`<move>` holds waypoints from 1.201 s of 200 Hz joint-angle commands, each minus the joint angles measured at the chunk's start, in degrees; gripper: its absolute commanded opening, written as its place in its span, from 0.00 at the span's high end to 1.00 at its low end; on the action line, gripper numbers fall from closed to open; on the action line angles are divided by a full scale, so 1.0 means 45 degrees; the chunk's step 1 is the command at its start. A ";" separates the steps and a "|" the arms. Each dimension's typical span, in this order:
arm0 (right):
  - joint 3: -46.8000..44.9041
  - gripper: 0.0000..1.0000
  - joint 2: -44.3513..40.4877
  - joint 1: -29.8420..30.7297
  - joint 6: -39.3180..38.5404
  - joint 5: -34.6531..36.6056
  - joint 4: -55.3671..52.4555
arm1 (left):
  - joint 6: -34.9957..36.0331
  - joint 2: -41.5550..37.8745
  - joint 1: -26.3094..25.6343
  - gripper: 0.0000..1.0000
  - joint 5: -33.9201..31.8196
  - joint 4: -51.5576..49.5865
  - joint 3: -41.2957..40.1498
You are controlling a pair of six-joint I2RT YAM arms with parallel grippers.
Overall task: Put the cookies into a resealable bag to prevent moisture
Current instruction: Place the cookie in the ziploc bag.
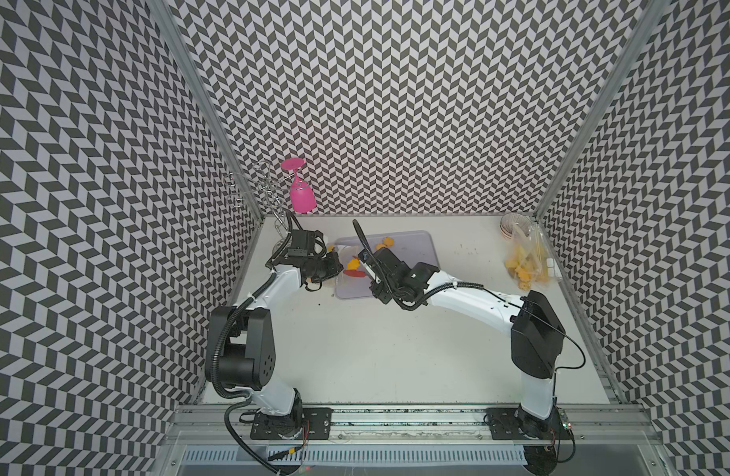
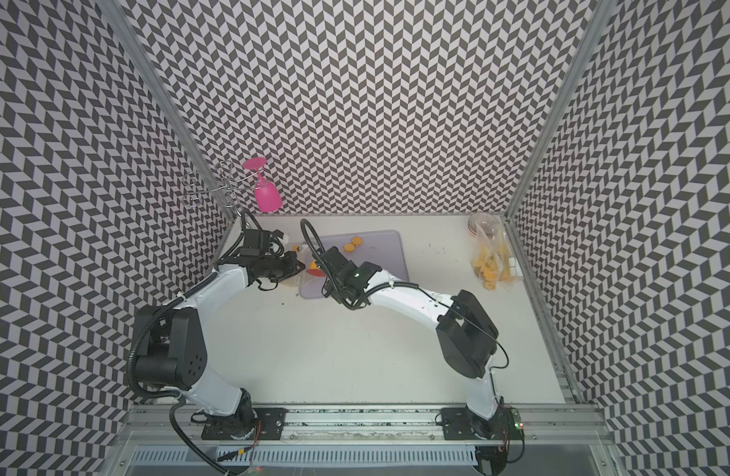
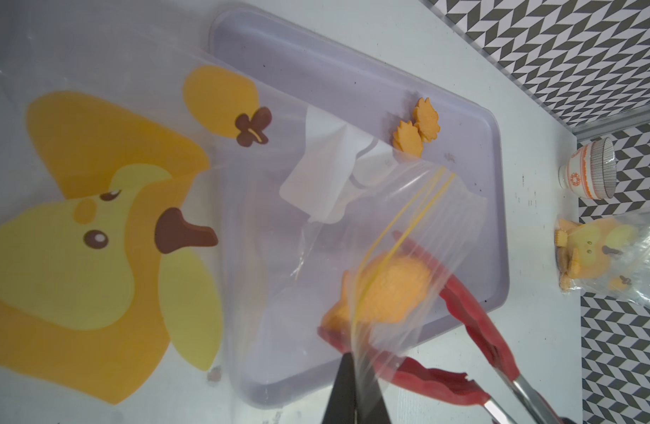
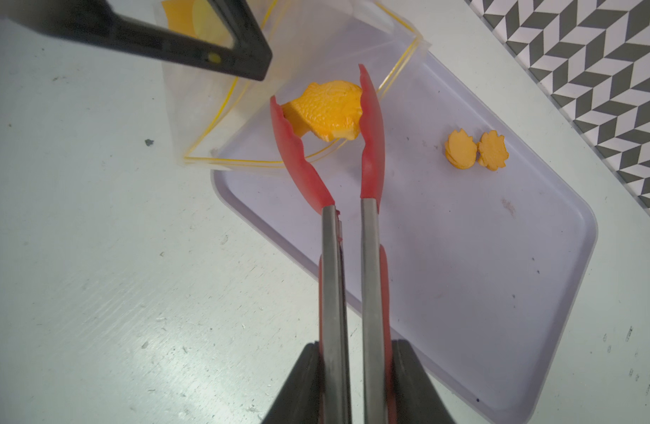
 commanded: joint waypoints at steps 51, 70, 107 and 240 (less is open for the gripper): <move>0.1108 0.69 0.0929 0.0153 -0.0224 0.0380 0.0790 | 0.0185 -0.0040 -0.0190 1.00 0.0158 -0.0005 0.0241; 0.1759 0.69 0.1501 0.0136 -0.0020 0.0090 0.0581 | 0.0185 -0.0043 -0.0192 1.00 0.0192 0.0015 0.0245; 0.2661 0.61 0.2110 0.0119 0.0213 -0.0089 0.0307 | 0.0185 -0.0077 -0.0191 1.00 0.0146 -0.0003 0.0219; 0.2090 0.50 0.0844 0.0099 0.0441 -0.0199 0.0077 | 0.0185 -0.0109 -0.0177 1.00 -0.0209 -0.0100 0.0229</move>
